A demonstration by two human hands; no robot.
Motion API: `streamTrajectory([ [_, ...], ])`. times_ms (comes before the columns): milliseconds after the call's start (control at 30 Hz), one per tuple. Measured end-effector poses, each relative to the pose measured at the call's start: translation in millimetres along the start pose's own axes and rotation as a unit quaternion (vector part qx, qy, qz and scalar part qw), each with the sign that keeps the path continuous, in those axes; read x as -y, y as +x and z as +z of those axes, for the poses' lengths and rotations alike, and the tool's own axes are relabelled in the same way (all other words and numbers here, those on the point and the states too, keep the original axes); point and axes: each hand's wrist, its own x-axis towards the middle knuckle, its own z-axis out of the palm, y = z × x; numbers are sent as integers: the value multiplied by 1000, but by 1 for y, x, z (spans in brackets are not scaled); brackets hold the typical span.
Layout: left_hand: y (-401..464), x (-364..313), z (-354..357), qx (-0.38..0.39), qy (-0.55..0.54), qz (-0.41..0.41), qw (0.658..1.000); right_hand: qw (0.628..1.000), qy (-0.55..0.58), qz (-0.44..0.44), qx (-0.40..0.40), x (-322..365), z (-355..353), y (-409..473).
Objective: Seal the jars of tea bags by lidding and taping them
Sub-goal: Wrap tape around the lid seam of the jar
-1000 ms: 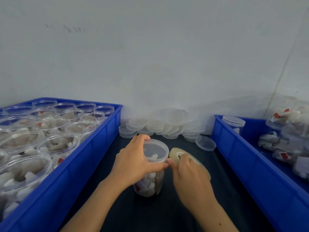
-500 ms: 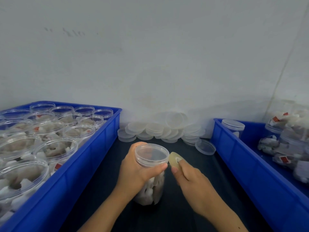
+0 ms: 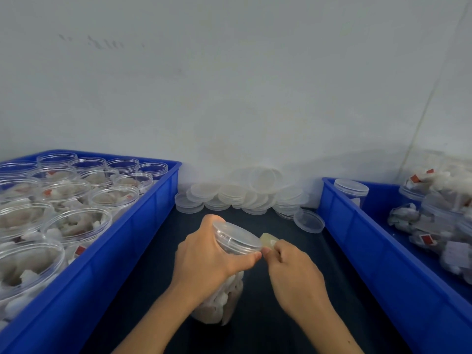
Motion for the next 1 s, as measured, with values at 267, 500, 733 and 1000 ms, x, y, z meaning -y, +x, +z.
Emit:
streamTrajectory([
  [267, 1, -3, 9, -39, 72, 33, 996, 999, -4, 30, -13, -1, 6, 3],
  [500, 0, -4, 14, -66, 86, 38, 993, 997, 36, 71, 22, -4, 12, 13],
  [733, -1, 0, 14, -73, 72, 26, 994, 994, 52, 87, 37, -2, 17, 17],
  [1000, -6, 3, 12, -70, 59, 40, 995, 994, 55, 82, 54, -4, 19, 21],
])
